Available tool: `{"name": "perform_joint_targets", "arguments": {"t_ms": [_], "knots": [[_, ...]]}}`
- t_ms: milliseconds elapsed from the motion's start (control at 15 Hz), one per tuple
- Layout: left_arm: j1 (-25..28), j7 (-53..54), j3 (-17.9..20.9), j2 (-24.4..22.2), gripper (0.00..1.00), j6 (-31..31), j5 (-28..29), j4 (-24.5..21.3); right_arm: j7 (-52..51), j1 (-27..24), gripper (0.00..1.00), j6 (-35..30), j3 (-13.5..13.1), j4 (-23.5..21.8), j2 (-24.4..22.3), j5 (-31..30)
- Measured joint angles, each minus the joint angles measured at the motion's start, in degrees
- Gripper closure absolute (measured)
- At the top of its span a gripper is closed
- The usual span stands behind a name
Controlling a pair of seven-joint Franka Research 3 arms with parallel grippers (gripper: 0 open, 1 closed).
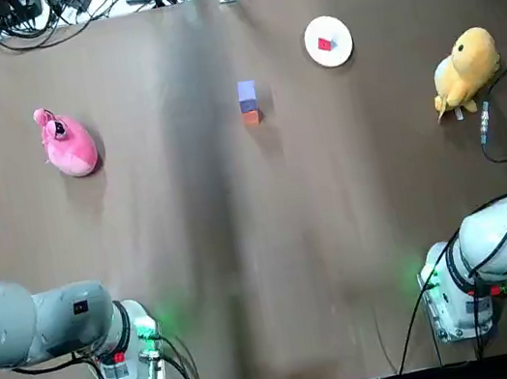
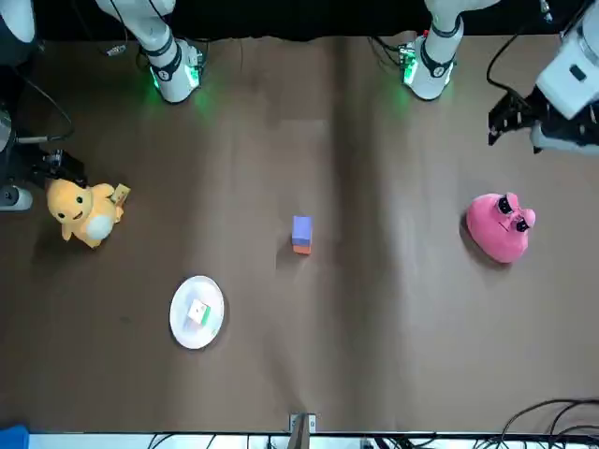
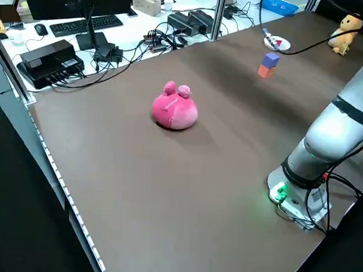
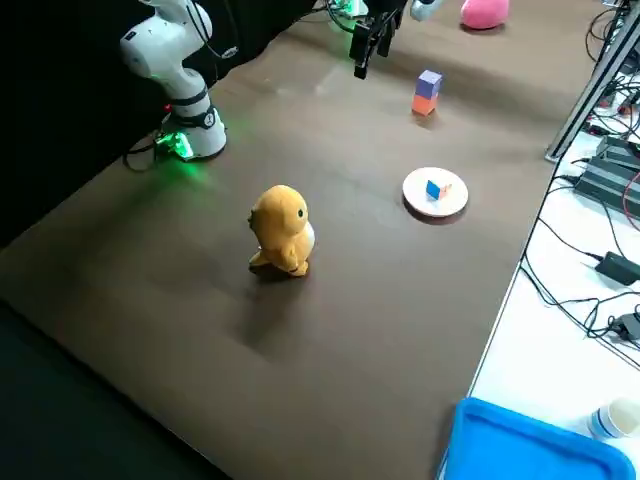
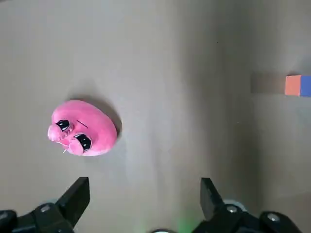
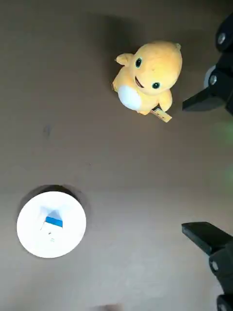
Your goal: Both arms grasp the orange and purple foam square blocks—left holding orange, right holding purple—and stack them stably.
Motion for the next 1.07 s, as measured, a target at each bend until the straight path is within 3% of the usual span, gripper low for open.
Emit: {"name": "perform_joint_targets", "arguments": {"t_ms": [467, 1067], "knots": [[-0.2, -5.47, 0.06, 7.37, 0.0, -1.0, 0.0, 0.56, -0.02, 0.01, 0.0, 0.0, 0.06, 0.0, 0.0, 0.0], [-1.59, -5.74, 2.33, 6.66, 0.0, 0.77, 0.0, 0.67, -0.03, 0.02, 0.0, -0.16, 0.14, 0.0, 0.0, -0.01]]}}
